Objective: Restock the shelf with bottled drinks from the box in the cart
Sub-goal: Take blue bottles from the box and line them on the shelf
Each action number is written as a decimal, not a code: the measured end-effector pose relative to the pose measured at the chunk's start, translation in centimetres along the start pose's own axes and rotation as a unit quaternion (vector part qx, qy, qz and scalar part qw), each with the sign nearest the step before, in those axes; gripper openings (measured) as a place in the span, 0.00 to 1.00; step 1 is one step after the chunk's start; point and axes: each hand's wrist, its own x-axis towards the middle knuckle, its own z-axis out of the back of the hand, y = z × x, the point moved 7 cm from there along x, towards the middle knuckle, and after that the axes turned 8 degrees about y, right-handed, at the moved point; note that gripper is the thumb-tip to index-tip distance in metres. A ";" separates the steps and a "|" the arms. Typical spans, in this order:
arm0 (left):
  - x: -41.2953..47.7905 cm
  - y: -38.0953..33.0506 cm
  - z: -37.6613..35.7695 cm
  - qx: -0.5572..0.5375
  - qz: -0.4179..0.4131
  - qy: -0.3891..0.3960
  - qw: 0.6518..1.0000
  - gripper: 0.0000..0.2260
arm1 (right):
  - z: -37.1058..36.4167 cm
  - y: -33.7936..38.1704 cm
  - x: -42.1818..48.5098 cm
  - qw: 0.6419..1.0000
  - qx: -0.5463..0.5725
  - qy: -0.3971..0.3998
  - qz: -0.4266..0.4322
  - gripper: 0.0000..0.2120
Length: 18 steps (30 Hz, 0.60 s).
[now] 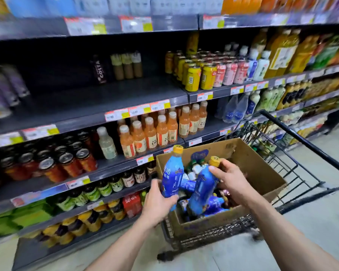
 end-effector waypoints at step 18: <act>-13.1 5.6 12.2 -0.079 0.117 -0.240 0.960 0.26 | -15.9 8.1 0.4 0.970 0.076 0.226 0.035 0.15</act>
